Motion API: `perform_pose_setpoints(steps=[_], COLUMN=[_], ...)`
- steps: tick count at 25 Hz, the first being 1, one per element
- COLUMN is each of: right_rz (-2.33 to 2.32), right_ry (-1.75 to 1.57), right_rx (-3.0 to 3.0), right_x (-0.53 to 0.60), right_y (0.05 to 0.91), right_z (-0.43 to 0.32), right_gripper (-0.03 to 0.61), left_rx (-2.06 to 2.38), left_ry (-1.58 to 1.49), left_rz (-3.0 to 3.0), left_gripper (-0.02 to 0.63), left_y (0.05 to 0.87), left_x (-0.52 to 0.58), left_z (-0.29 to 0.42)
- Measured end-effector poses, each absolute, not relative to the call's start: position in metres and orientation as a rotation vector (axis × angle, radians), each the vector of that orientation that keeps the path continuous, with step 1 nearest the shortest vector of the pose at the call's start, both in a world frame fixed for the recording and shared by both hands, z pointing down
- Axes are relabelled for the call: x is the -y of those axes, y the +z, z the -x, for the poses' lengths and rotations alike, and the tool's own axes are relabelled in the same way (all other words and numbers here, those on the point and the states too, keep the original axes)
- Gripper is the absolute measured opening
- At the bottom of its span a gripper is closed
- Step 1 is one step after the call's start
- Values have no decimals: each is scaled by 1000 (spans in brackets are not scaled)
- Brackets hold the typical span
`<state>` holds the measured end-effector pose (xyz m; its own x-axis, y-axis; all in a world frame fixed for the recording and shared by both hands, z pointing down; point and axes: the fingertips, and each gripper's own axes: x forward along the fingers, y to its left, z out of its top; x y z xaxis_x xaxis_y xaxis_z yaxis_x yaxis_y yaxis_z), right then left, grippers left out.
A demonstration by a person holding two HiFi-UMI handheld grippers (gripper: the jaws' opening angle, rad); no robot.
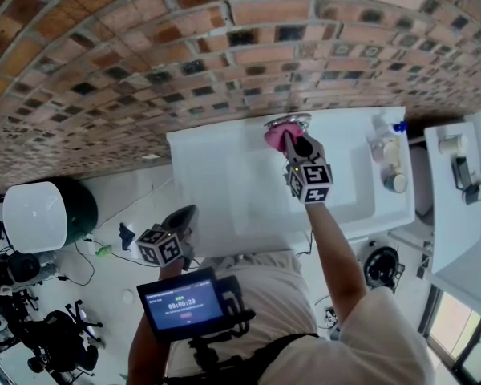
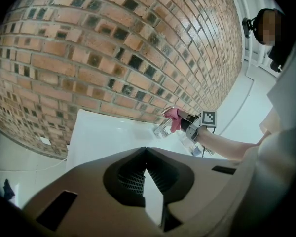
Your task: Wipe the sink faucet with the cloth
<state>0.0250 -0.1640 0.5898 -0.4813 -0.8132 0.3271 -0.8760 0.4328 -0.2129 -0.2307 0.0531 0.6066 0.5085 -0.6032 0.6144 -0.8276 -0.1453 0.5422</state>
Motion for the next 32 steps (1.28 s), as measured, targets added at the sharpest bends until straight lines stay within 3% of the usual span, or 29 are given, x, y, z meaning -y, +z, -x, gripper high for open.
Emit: perform_pose_setpoints(steps=[8, 20, 32], right_rz=[-1564, -1845, -1994], right_ry=[577, 961, 919], right_rx=[2428, 2208, 1946], right_x=[182, 197, 203], right_y=[609, 647, 675], right_z=[-54, -75, -72], right_gripper=[39, 38, 40], left_rx=[1177, 1180, 1158], left_ry=[319, 299, 310], left_rz=[-1849, -1865, -1874], left_gripper=[-3, -3, -3], left_y=[609, 602, 599], left_x=[-55, -51, -44], left_z=[228, 227, 237])
